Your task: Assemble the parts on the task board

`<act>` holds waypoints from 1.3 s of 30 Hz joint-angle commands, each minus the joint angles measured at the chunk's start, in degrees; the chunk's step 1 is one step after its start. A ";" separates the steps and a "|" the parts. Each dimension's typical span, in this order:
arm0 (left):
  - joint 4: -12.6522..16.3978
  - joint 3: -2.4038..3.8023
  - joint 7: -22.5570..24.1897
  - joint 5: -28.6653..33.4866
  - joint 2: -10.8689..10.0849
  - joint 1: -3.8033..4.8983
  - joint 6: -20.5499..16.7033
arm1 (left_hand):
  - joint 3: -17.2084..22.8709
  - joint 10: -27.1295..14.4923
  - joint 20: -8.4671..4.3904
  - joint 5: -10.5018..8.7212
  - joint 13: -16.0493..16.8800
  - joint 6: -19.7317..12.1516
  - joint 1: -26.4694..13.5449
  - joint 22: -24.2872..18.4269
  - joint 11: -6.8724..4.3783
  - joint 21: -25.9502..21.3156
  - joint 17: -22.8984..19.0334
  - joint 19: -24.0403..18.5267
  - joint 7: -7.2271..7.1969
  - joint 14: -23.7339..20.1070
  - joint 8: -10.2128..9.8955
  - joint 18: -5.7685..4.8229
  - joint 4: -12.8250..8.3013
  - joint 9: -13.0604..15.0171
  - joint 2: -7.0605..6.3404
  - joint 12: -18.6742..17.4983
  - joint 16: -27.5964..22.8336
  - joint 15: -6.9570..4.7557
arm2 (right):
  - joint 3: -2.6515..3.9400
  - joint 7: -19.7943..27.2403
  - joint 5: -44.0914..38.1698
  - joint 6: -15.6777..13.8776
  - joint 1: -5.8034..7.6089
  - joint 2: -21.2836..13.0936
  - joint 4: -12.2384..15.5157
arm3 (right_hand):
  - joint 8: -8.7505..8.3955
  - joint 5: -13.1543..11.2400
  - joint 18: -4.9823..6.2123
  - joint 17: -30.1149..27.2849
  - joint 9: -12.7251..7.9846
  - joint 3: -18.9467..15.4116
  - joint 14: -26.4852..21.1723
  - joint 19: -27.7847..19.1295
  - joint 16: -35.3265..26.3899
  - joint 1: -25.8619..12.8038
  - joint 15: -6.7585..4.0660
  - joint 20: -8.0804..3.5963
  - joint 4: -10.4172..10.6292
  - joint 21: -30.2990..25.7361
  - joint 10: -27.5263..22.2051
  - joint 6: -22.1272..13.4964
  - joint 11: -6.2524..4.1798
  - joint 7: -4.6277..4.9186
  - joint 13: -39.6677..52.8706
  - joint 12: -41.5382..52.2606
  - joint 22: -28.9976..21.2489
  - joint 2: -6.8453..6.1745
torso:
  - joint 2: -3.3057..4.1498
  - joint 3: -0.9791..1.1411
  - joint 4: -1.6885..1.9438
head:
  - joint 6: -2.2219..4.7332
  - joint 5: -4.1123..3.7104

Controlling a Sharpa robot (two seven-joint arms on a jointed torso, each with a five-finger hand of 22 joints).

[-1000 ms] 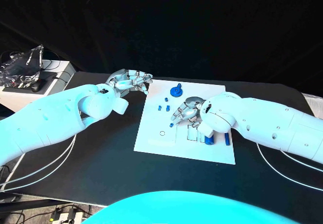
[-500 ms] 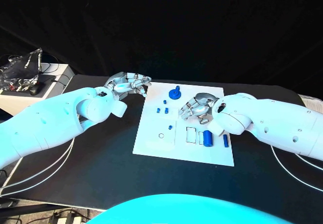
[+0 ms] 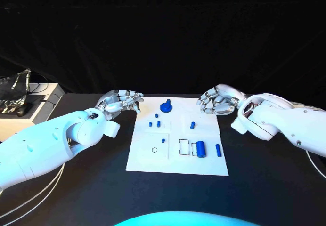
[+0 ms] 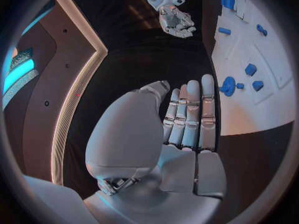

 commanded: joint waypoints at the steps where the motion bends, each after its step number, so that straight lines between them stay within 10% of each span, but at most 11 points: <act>1: 0.40 0.05 3.84 0.86 -0.07 -0.44 1.23 | 0.16 0.16 0.00 -0.26 -0.10 0.04 -0.60 0.06 -0.28 -0.04 -0.10 -0.37 -0.27 -0.23 0.20 0.80 0.07 0.01 -0.30 0.18 -0.36 -0.27 | -0.04 5.70 -12.45 -5.37 0.05 -0.66 0.23 | -0.70 -0.01 -0.53 0.02 -0.30 -0.59 2.23 2.37 0.34 -0.36 0.50 0.65 0.33 0.19 0.14 -0.82 0.46 0.03 -1.06 -1.34 9.59 -0.76 | -0.19 0.29 -0.26 | 0.35 -0.59; 15: 0.14 0.06 4.40 1.04 0.26 -0.92 1.85 | 0.02 0.00 -0.05 -0.38 -0.27 -0.18 -1.18 0.02 -0.11 -0.16 -0.10 -0.42 0.00 -0.21 0.03 0.75 0.12 -0.11 -0.87 -0.12 -0.51 -0.20 | -0.50 -6.67 -32.79 -1.43 -2.57 2.14 -0.48 | -2.90 -2.05 -0.15 -0.80 -1.74 -4.22 1.97 2.09 0.01 -0.94 0.58 0.92 3.07 -2.00 0.28 -3.62 0.52 0.18 -4.42 -5.46 9.01 -3.35 | -0.17 0.16 -0.14 | -0.42 -0.50; 39: -0.02 0.07 3.65 1.05 0.18 -0.93 1.74 | 0.18 0.01 -0.05 -0.27 -0.32 -0.18 -1.14 0.00 -0.07 -0.21 -0.09 -0.41 0.09 -0.17 0.01 0.74 -0.01 -0.14 -0.84 -0.20 -0.56 -0.18 | -0.75 -12.40 -38.28 3.65 -4.59 7.35 -3.25 | -2.08 -1.29 -0.07 -1.27 -1.83 -4.67 1.91 2.13 -0.21 0.75 0.44 0.80 4.53 -2.63 1.07 -1.60 0.38 -0.39 -5.87 -6.97 8.79 -1.90 | -0.19 0.19 -0.28 | -0.99 -0.10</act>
